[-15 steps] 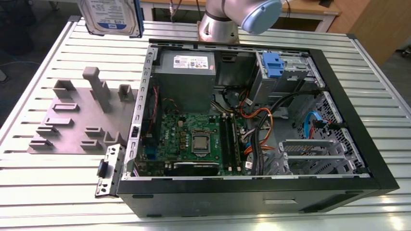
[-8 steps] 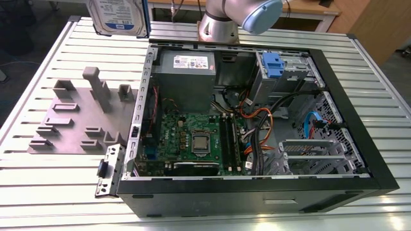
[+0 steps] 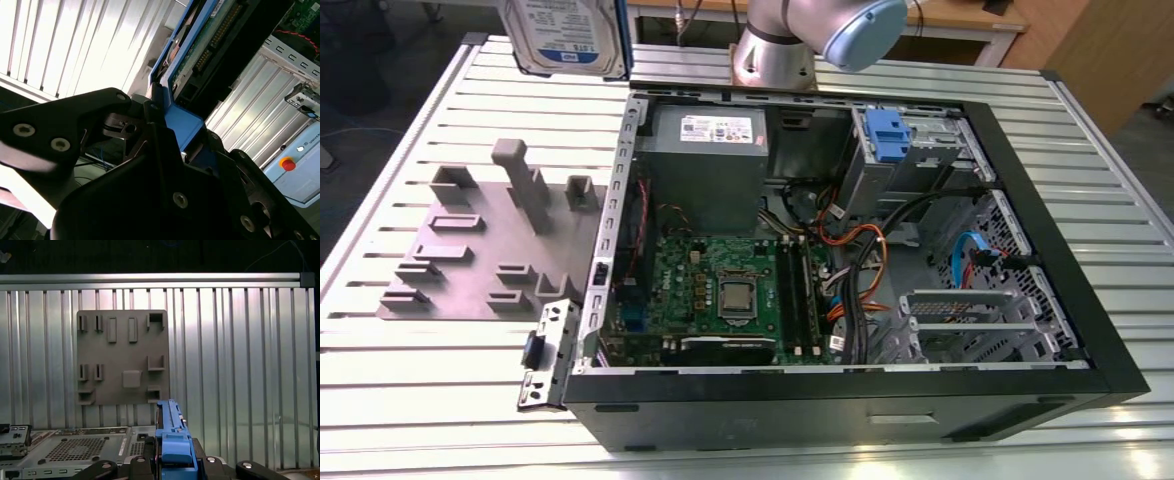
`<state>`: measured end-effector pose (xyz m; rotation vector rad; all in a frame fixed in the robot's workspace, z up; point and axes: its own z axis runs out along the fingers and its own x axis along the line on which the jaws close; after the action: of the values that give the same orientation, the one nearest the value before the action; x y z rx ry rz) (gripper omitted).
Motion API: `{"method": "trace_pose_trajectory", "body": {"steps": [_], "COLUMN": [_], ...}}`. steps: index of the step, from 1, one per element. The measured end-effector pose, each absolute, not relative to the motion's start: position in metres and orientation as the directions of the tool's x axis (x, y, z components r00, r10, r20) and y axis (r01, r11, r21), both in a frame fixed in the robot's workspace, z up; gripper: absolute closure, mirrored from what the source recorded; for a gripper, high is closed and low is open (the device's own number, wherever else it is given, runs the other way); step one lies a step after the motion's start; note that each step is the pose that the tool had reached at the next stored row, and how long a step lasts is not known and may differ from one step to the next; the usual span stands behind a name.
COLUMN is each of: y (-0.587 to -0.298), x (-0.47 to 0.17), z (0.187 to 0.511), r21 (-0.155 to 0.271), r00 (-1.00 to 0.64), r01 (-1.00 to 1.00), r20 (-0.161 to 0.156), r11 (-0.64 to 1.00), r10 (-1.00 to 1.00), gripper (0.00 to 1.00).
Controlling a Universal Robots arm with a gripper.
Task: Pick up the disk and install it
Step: 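Pick up the disk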
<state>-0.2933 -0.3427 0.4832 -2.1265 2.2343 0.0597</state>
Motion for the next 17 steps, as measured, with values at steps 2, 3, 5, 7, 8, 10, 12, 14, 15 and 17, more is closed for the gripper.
{"method": "trace_pose_trajectory", "body": {"steps": [2, 3, 5, 7, 8, 10, 12, 14, 15, 17], "y": [-0.345, -0.346, -0.349, -0.353, -0.354, -0.357, -0.36, -0.363, -0.364, -0.368], "x": [-0.293, -0.293, -0.293, -0.293, -0.293, -0.293, -0.293, -0.293, -0.293, -0.293], "z": [0.483, 0.483, 0.483, 0.483, 0.483, 0.483, 0.483, 0.483, 0.483, 0.483], "r21": [-0.011, -0.011, -0.011, -0.011, -0.011, -0.011, -0.011, -0.011, -0.011, -0.011], "r00": [-0.049, -0.049, -0.049, -0.049, -0.049, -0.049, -0.049, -0.049, -0.049, -0.049], "r01": [-0.999, -0.999, -0.999, -0.999, -0.999, -0.999, -0.999, -0.999, -0.999, -0.999], "r20": [-0.066, -0.066, -0.065, -0.065, -0.064, -0.064, -0.064, -0.064, -0.064, -0.064], "r11": [0.05, 0.05, 0.05, 0.05, 0.05, 0.05, 0.05, 0.05, 0.05, 0.05], "r10": [-0.997, -0.997, -0.997, -0.997, -0.997, -0.997, -0.997, -0.997, -0.997, -0.997], "gripper": [0.63, 0.63, 0.63, 0.63, 0.63, 0.63, 0.63, 0.63, 0.63, 0.63]}}
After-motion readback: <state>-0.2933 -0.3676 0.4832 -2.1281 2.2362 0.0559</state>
